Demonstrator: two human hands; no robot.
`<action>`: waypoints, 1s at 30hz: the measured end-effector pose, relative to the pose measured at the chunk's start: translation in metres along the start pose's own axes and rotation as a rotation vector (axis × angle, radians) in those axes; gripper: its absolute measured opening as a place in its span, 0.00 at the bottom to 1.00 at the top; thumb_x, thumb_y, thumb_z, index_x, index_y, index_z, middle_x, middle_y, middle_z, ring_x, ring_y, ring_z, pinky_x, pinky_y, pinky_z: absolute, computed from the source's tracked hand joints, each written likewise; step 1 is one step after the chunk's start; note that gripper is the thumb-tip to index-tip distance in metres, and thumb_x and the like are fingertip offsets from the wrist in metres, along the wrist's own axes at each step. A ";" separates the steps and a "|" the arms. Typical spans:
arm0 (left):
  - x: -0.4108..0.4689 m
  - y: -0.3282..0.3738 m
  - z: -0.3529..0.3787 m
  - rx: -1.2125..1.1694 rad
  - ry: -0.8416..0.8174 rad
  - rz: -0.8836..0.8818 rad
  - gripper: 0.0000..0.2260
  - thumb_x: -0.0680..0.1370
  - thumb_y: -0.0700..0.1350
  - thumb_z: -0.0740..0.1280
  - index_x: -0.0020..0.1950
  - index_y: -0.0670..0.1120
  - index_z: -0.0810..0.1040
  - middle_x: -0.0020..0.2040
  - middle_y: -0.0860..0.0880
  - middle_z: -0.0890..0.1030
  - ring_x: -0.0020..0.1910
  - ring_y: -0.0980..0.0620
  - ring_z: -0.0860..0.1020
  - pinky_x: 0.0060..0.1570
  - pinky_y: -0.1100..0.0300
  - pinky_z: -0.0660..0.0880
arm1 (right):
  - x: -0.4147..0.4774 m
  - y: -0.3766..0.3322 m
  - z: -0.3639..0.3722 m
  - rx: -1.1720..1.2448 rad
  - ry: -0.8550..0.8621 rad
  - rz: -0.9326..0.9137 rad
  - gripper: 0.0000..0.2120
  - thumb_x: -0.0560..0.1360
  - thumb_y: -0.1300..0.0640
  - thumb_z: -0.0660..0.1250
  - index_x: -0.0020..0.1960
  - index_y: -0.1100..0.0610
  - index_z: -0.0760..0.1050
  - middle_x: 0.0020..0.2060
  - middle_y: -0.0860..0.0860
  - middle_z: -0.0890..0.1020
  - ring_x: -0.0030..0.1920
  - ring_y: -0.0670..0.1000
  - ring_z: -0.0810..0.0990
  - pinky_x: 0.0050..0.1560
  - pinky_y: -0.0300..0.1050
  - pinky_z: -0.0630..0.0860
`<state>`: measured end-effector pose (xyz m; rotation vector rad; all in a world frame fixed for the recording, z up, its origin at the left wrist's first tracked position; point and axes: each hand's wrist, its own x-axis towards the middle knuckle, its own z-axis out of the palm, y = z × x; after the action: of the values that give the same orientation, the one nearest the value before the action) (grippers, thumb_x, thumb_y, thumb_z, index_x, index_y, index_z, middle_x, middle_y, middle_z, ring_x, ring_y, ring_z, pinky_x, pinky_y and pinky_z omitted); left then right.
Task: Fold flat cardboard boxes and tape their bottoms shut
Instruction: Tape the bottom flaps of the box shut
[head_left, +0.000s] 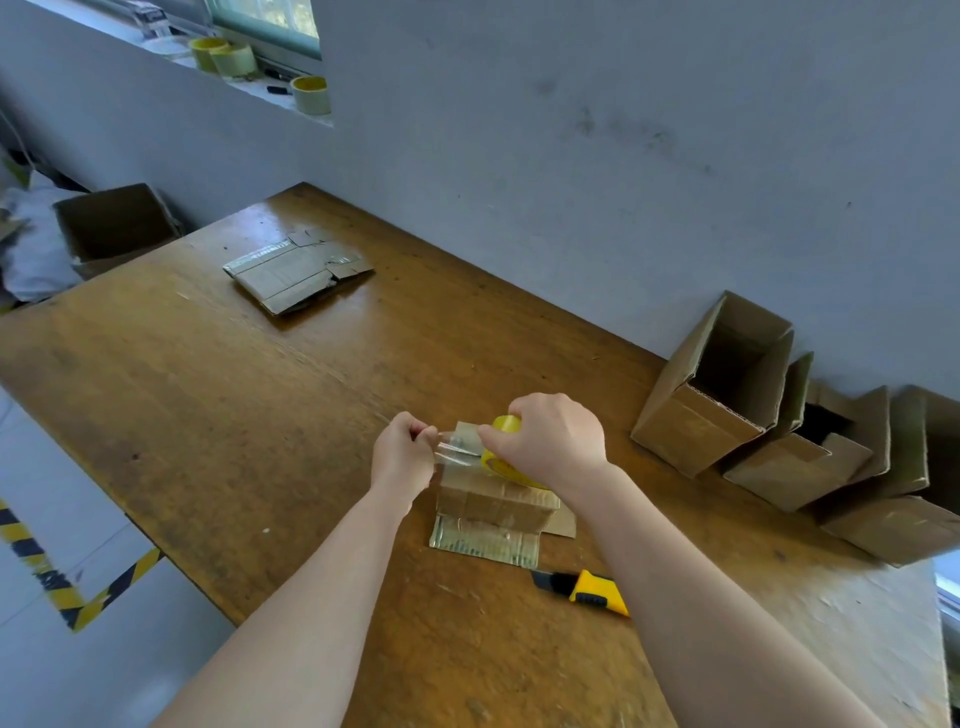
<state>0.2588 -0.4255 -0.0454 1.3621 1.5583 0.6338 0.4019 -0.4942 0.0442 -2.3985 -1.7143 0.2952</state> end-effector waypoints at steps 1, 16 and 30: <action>0.001 0.001 0.000 0.009 0.008 0.034 0.08 0.80 0.44 0.62 0.41 0.48 0.73 0.38 0.47 0.78 0.33 0.52 0.74 0.28 0.62 0.69 | 0.001 0.001 0.000 0.005 0.001 0.009 0.21 0.72 0.36 0.62 0.39 0.53 0.79 0.32 0.47 0.79 0.33 0.48 0.77 0.31 0.43 0.75; 0.008 -0.012 0.014 0.034 -0.060 0.013 0.08 0.81 0.45 0.61 0.42 0.46 0.73 0.40 0.48 0.78 0.37 0.53 0.75 0.31 0.61 0.66 | 0.003 0.000 0.006 0.015 -0.008 -0.001 0.20 0.72 0.37 0.62 0.38 0.54 0.78 0.31 0.48 0.78 0.33 0.50 0.79 0.30 0.43 0.75; 0.006 -0.011 0.011 0.302 0.019 -0.024 0.09 0.79 0.45 0.65 0.55 0.48 0.65 0.47 0.49 0.76 0.43 0.50 0.76 0.35 0.58 0.70 | 0.005 0.001 0.008 0.043 -0.026 0.023 0.20 0.69 0.37 0.64 0.35 0.54 0.77 0.28 0.47 0.75 0.31 0.49 0.77 0.27 0.41 0.70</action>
<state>0.2642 -0.4251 -0.0611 1.5589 1.7342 0.4085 0.4024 -0.4892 0.0359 -2.3961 -1.6745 0.3637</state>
